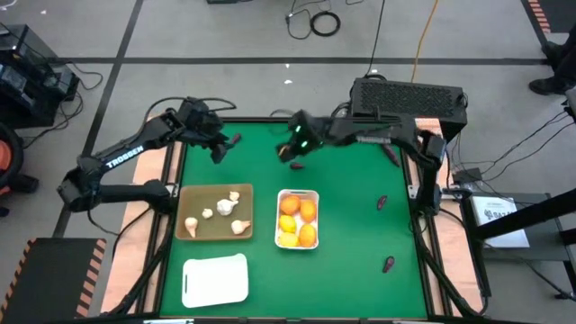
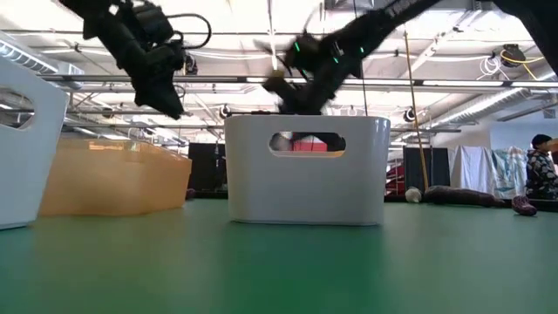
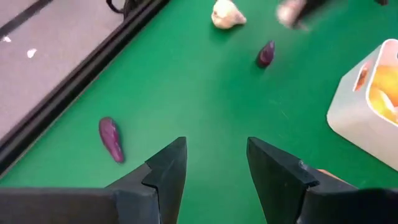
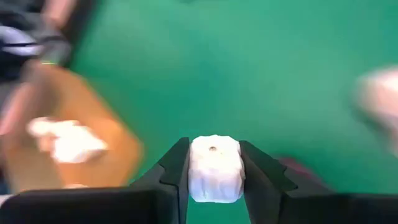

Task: Sort produce into baskets
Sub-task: Put the white garlic into the orange bin

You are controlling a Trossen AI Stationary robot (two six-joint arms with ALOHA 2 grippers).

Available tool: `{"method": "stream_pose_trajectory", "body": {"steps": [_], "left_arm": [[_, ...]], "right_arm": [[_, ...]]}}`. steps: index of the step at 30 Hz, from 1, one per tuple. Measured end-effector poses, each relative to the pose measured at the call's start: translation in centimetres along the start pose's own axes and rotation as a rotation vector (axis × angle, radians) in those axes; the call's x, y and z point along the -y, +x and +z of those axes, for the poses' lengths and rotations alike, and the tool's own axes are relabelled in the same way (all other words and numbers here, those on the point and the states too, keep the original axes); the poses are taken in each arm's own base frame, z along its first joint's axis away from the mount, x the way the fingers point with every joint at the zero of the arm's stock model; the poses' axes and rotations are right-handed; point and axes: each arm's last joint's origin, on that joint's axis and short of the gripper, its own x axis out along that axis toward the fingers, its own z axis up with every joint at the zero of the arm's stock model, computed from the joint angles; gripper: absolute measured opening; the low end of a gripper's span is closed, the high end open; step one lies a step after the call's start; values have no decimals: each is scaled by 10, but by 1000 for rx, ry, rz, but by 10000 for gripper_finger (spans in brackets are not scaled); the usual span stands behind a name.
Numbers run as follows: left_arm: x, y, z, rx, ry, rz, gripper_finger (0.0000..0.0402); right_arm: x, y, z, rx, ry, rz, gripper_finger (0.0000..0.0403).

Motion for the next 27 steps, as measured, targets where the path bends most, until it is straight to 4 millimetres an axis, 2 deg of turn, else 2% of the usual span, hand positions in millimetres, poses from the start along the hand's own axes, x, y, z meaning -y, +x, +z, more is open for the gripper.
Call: {"method": "stream_pose_trajectory", "body": {"steps": [3,6,8,11,16,21,27], "left_arm": [[-11,6,-8,-29,-50,-10,176],[-16,10,-17,-51,-82,-4,176],[-17,14,-24,-83,-99,-6,176],[-17,17,-29,-96,-109,-7,176],[-18,20,-33,-101,-132,-9,176],[-17,20,-33,-102,-143,-16,176],[-16,20,-35,-119,-165,-36,176]], "right_arm": [[-47,7,-25,117,-109,94,100],[-86,17,-51,254,-257,173,103],[-105,26,-69,338,-351,209,103],[-123,41,-88,445,-447,267,104],[-140,64,-109,596,-564,416,104],[-138,76,-113,635,-554,459,108],[-138,76,-111,653,-580,459,163]]}}
